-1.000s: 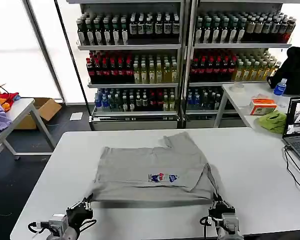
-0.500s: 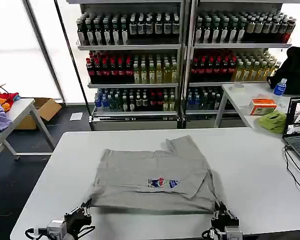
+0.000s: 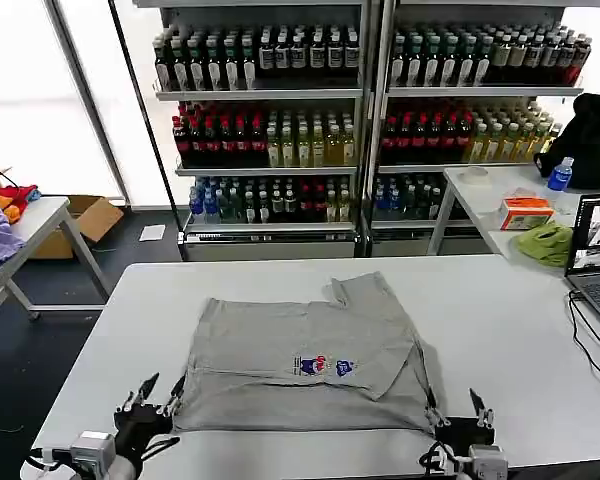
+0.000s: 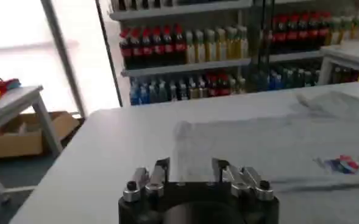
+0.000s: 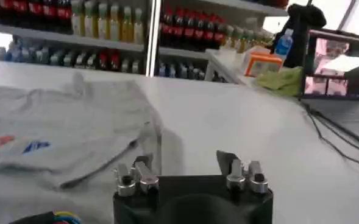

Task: Fold and organize the clothes.

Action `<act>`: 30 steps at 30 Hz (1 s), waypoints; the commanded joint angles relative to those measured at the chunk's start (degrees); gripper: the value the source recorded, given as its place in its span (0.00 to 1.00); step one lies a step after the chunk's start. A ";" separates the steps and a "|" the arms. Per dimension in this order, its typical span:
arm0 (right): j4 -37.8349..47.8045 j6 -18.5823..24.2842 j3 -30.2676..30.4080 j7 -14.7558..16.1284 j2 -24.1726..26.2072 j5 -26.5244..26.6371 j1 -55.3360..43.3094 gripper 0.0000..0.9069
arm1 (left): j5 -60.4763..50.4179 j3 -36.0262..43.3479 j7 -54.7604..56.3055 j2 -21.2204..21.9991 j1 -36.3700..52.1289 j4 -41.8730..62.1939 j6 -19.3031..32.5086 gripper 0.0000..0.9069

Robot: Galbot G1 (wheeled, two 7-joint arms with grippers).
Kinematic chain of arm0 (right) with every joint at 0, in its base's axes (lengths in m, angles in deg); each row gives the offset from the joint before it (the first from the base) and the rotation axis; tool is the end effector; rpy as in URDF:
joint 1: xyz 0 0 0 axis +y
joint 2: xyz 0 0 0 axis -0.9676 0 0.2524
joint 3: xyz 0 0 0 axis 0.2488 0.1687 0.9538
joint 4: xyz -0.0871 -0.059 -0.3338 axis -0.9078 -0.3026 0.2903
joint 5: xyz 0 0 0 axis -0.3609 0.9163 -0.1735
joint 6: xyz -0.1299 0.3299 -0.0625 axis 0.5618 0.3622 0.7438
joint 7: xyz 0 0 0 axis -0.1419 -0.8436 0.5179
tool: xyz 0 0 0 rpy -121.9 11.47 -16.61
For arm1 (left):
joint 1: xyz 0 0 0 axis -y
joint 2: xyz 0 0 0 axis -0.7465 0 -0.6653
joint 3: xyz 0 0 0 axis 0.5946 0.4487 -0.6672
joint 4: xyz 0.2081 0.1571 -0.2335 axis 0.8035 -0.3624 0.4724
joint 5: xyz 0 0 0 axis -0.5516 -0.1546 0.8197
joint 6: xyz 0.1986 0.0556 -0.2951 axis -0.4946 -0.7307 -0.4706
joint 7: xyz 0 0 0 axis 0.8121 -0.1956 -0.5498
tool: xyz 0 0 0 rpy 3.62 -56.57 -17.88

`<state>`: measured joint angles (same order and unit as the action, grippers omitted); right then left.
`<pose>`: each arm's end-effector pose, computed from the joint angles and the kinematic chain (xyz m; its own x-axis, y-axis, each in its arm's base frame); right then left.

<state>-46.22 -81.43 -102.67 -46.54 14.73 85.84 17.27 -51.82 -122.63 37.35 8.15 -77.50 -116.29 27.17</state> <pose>0.1703 -0.0255 -0.2430 -0.9148 0.1989 0.3515 0.1484 0.9750 -0.1654 0.1576 0.0657 -0.2076 -0.9219 -0.0053 0.3873 0.0315 0.9956 0.0886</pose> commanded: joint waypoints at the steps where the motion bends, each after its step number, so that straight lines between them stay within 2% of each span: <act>1: 6.83 1.29 -3.29 4.87 1.23 3.59 -14.75 1.00 | 6.29 -3.91 -1.13 -2.95 11.02 2.86 0.08 1.00; 5: 12.85 0.00 -2.09 8.92 4.44 6.55 -23.01 1.00 | 6.29 0.56 -3.40 -5.26 16.28 8.57 0.09 1.00; 8: 16.52 -0.68 -0.57 11.27 6.61 7.69 -27.43 1.00 | 6.50 3.80 -4.44 -8.84 20.00 12.63 0.10 1.00; 11: 23.93 -0.95 3.22 14.22 8.76 7.70 -35.83 1.00 | 8.43 5.55 -4.52 -11.63 23.91 17.85 0.09 1.00; 14: 27.43 -1.34 8.14 16.59 9.36 7.60 -41.49 1.00 | 8.88 7.03 -4.64 -11.68 27.86 22.27 0.11 1.00; 20: 34.15 -2.93 13.22 20.29 6.12 6.73 -48.18 1.00 | 8.96 7.43 -4.60 -10.01 29.82 26.67 0.75 1.00; 24: 39.30 -2.77 14.20 22.73 3.14 1.59 -49.94 1.00 | 9.06 8.28 -4.80 -9.20 32.19 28.70 0.79 1.00; 30: 50.31 -1.72 15.14 22.23 -1.39 0.44 -54.16 1.00 | 8.92 12.71 -4.64 -8.42 39.79 37.35 0.08 1.00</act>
<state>-10.81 -83.25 -90.99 -27.72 17.51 88.84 -27.34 -43.58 -115.01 33.02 0.16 -49.16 -92.11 27.57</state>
